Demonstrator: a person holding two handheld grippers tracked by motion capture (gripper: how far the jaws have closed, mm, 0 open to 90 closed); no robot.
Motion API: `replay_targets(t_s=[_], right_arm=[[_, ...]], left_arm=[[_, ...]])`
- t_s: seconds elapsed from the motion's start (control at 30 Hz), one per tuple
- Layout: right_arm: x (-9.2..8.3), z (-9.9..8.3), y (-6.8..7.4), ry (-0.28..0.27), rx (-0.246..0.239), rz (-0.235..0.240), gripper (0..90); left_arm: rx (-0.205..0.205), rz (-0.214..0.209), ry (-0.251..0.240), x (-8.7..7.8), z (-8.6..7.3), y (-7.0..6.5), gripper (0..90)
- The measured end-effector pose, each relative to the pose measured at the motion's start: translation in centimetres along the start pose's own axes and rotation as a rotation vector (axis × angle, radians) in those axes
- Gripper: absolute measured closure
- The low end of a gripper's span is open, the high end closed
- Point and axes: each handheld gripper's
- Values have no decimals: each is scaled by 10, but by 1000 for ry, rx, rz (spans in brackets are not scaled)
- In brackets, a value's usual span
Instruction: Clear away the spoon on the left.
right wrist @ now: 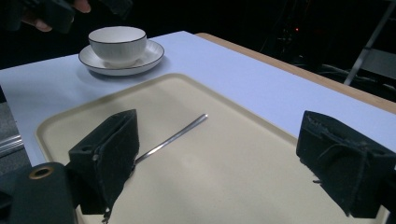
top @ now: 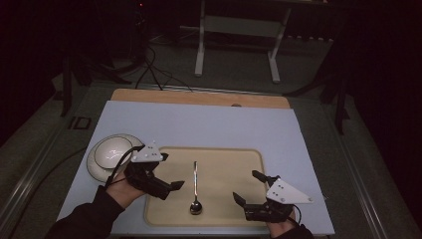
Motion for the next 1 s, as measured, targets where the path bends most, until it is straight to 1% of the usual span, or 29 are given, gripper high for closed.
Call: replay_targets(t_s=[0.1, 0.27, 0.37, 0.4, 0.53, 0.57, 0.6, 0.7, 0.83, 0.9, 1.0], right_arm=[[0, 0, 0, 2, -4, -1, 134], [1, 0, 0, 4, -4, 0, 134], [2, -1, 0, 7, -5, 4, 134], [2, -1, 1, 8, -6, 3, 134], [2, -1, 0, 11, -9, 2, 134], [2, -1, 0, 11, -9, 2, 134], [2, -1, 0, 11, -8, 2, 134], [3, -1, 0, 11, -6, 2, 134], [3, -1, 0, 14, -4, 4, 134], [3, -1, 0, 14, -3, 3, 134], [4, -2, 0, 15, -1, 3, 134]], left_arm=[[-2, 7, 1, -3, -6, -1, 22], [-12, 15, -21, -10, -15, -1, 22], [-11, 25, -18, -12, -20, -2, 22], [-14, 31, -17, -12, -23, -2, 22], [-18, 28, -13, -10, -32, -2, 22], [-18, 28, -13, -10, -32, -2, 22], [-19, 34, -7, -8, -37, -3, 22], [-22, 38, 0, -6, -43, -4, 22], [-38, 53, 6, -3, -51, -3, 22], [-49, 52, 10, -1, -55, -2, 22], [-54, 59, 19, 3, -60, -2, 22]])
Point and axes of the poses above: each handheld gripper's, and its own axes: x roughly forward along the jaws, z roughly out of its top, y roughly to its left, and after that the axes turned 4 degrees about y, right-handed
